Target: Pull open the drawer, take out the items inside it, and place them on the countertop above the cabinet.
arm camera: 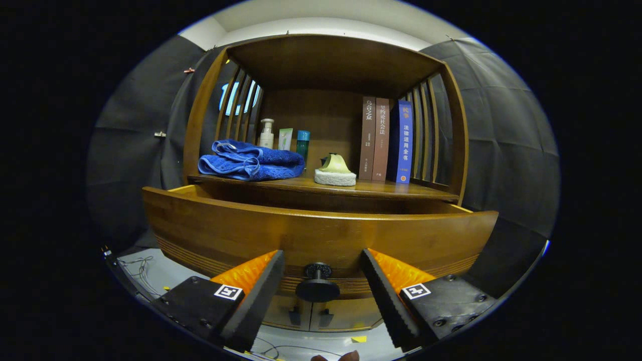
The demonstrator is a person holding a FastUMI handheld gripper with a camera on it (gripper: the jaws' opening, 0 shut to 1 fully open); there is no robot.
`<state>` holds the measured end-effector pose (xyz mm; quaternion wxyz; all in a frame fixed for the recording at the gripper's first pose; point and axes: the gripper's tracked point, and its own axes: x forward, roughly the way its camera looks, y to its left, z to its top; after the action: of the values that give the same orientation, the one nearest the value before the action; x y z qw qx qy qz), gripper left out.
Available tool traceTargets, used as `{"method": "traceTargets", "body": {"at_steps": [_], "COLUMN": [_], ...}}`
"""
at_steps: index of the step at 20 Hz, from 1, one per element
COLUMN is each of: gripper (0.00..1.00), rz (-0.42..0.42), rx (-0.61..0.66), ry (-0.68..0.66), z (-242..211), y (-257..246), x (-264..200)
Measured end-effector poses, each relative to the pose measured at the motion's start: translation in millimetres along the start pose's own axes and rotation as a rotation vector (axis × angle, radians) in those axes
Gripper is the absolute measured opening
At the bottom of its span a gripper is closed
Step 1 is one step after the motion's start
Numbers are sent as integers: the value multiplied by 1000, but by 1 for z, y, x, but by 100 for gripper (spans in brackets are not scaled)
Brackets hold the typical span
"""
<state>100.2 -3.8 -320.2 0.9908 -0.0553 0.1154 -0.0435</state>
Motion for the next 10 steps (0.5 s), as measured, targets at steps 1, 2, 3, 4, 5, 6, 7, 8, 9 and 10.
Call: {"method": "traceTargets", "body": {"at_steps": [1,2,3,4,5,6,7,8,9,10], "gripper": [99,100,100,100,100,100,100,100,100,100], "rz": [-2,-3,-4,-4,-3,-3,-3,-4,-4,-5], "rx": [-19,-32,-36,-30,-23,-19,-15,-12,-5,8], "ry": [-4,-5,-7,-8,-4,0,7,10,18,26], "z": [0,0,0,1,2,2,3,4,4,5], "y": [0,1,0,0,1,1,0,1,1,1], "x": [7,14,22,28,35,41,48,54,59,65]}}
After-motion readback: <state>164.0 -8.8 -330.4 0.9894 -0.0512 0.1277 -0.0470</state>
